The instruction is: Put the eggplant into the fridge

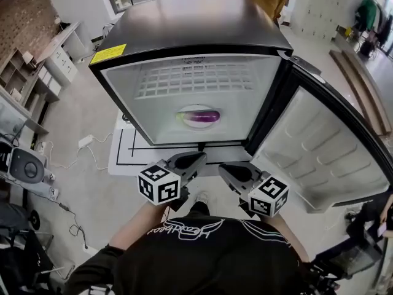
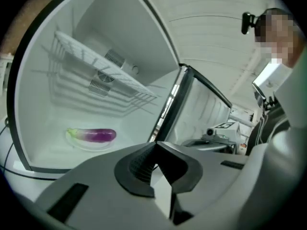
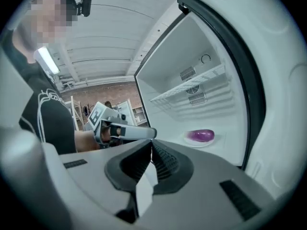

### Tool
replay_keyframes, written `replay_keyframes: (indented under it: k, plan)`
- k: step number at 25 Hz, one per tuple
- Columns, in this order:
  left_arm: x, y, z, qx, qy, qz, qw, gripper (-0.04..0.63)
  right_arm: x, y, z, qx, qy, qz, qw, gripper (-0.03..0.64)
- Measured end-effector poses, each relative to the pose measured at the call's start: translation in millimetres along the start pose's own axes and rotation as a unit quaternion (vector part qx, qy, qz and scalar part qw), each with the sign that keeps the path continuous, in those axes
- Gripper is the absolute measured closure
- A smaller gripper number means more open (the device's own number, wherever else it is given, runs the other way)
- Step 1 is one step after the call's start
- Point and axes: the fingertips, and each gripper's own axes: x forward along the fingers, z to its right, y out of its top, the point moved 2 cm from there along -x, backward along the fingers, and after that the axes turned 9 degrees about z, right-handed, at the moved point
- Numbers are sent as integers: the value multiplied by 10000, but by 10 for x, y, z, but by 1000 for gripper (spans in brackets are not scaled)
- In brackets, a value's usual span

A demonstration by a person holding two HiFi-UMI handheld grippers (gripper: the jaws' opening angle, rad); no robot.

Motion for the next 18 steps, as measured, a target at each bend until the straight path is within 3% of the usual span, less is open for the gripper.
replay_keyframes:
  k: [3,6,12,18]
  plan:
    - [-179,-36,393,353,-355,103,9987,586,-242,57,-124,-181,-51,91,9998,609]
    - [-387,-86,704,407,-546,233,9974,587,-431,92,-302,-361,-37,146,9992,609]
    - [-760,-76,1029,534,-678,470,9952,586,-551,178,-715,-689,338,220,9968,609]
    - [-946,-113,1213,695,-619,605,9938,586,-649,119,-973,-705,443,230,9963,609]
